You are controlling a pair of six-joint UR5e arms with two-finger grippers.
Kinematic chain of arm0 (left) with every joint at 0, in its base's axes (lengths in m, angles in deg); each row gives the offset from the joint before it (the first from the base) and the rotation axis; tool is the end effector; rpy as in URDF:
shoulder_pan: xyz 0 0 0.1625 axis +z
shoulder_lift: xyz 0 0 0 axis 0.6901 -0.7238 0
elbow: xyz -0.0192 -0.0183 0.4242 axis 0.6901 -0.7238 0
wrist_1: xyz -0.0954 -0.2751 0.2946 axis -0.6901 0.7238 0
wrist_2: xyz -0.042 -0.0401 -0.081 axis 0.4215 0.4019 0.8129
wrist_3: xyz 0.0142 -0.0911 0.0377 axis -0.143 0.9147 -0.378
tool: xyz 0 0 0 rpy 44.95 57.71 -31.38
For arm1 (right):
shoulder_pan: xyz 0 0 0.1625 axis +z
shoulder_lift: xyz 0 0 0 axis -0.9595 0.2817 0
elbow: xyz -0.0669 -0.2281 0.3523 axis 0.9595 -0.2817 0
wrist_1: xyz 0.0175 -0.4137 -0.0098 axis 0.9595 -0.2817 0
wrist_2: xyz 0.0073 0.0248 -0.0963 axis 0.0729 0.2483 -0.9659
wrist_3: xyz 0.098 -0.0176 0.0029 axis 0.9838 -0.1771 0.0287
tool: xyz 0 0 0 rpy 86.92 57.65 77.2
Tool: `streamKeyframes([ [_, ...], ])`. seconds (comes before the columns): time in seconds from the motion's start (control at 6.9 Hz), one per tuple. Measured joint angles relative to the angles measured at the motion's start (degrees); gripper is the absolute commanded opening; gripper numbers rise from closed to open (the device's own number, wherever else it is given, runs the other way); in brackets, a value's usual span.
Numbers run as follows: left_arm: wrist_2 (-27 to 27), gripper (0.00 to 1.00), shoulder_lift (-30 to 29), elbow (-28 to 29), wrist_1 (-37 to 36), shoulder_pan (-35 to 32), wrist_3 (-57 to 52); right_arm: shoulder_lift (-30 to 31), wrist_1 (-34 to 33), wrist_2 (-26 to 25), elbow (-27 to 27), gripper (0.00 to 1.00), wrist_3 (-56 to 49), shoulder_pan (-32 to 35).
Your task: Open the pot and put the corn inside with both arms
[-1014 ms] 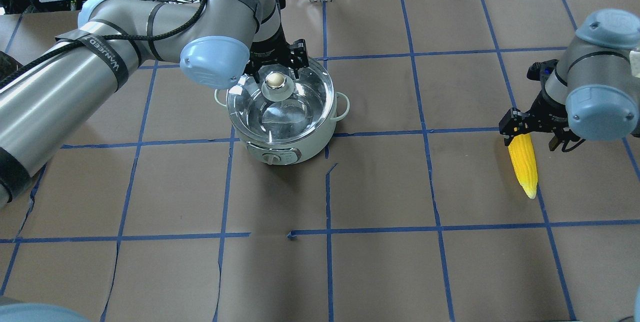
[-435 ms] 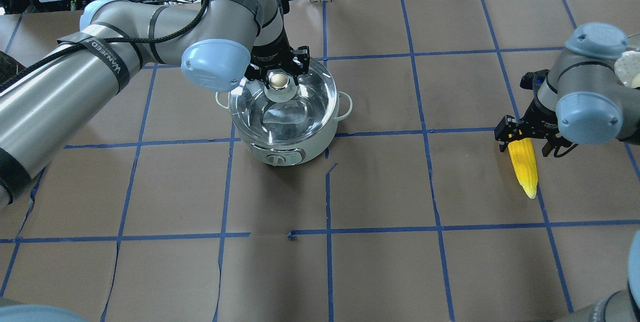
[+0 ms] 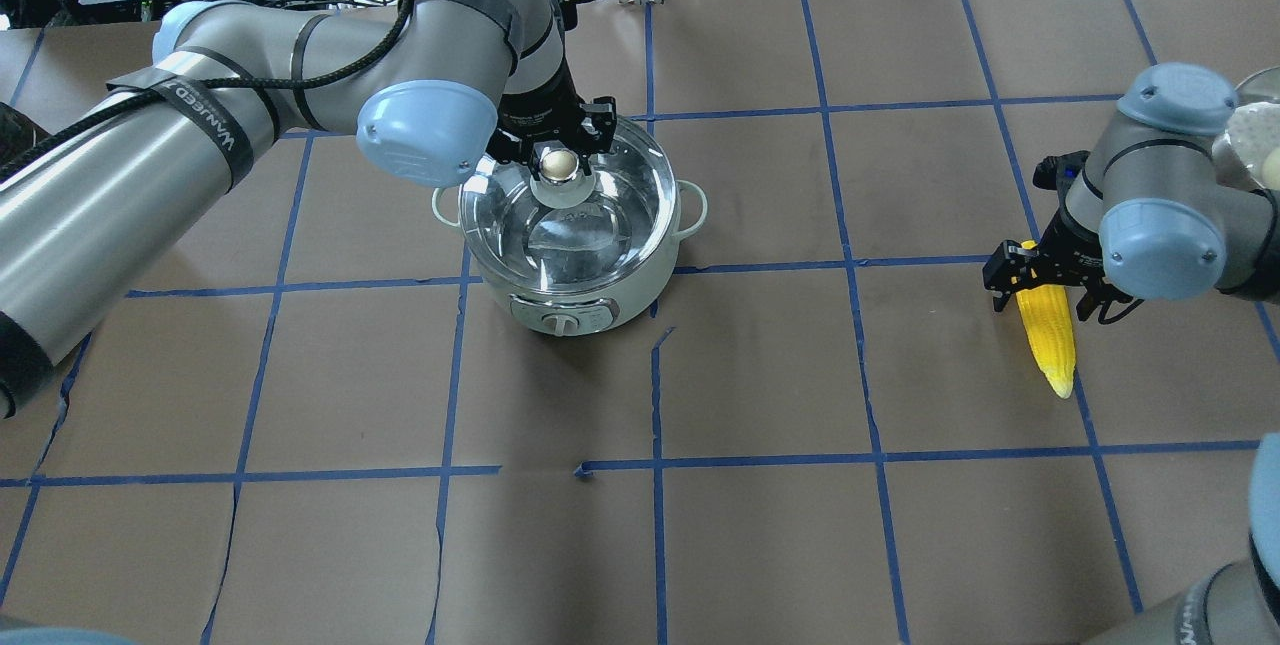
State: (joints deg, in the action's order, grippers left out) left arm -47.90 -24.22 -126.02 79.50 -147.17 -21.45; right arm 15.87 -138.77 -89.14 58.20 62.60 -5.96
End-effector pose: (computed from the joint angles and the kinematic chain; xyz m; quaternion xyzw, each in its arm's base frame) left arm -0.2793 -0.5789 0.3418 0.0201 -0.9989 0.0356 0.0239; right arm -0.0751 -0.5089 0.1822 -0.1034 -0.9907 -0.0850 0.0253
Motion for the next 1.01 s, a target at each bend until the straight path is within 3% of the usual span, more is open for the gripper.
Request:
streamKeyframes([
  [0.58, -0.1, 0.4, 2.4, 2.2, 4.1, 0.6, -1.6, 0.2, -2.5, 0.3, -0.1, 0.0, 0.7, 0.0],
  [1.01, -0.5, 0.34, 5.7, 4.3, 10.0, 8.1, -8.9, 4.4, -0.6, 0.7, -5.1, 0.0, 2.1, 1.8],
])
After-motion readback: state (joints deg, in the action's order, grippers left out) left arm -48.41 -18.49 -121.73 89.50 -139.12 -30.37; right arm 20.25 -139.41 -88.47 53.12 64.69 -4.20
